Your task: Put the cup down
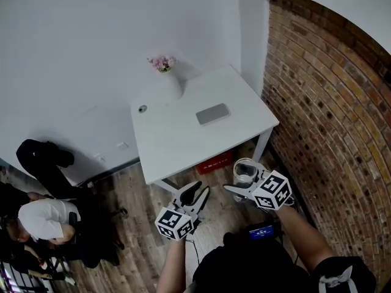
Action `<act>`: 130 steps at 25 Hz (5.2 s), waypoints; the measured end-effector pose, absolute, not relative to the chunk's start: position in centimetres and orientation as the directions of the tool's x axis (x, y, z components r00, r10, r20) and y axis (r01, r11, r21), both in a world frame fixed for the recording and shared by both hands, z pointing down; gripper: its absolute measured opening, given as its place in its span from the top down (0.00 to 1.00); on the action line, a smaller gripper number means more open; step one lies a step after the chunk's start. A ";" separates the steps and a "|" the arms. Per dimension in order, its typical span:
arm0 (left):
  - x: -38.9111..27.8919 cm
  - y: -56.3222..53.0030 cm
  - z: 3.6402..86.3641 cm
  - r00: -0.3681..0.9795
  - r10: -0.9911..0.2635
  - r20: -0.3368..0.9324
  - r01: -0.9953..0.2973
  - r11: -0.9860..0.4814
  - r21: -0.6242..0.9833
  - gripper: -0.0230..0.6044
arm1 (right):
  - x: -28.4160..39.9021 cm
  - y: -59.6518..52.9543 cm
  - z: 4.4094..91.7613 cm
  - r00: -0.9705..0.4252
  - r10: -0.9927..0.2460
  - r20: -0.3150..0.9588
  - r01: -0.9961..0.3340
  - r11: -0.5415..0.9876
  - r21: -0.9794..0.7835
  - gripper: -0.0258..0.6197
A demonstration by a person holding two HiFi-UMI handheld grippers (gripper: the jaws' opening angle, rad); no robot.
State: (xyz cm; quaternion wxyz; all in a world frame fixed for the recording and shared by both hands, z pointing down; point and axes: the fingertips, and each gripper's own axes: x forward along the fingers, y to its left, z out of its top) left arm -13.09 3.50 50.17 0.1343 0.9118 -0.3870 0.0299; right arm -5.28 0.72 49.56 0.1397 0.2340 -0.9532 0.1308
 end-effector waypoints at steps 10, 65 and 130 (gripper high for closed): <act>-13.2 -3.8 51.7 0.701 -0.691 0.178 -0.712 -0.666 0.221 0.78 | -5.6 -6.9 51.0 -0.862 -0.411 0.296 -0.480 0.850 -0.218 0.39; -16.8 -30.1 51.5 0.648 -0.733 0.208 -0.760 -0.602 0.247 0.78 | -11.3 -33.4 50.5 -0.906 -0.317 0.280 -0.388 0.887 -0.252 0.39; -20.0 -35.0 55.7 0.587 -0.766 0.263 -0.804 -0.514 0.298 0.78 | -17.1 -40.6 59.1 -0.922 -0.312 0.230 -0.325 0.945 -0.019 0.19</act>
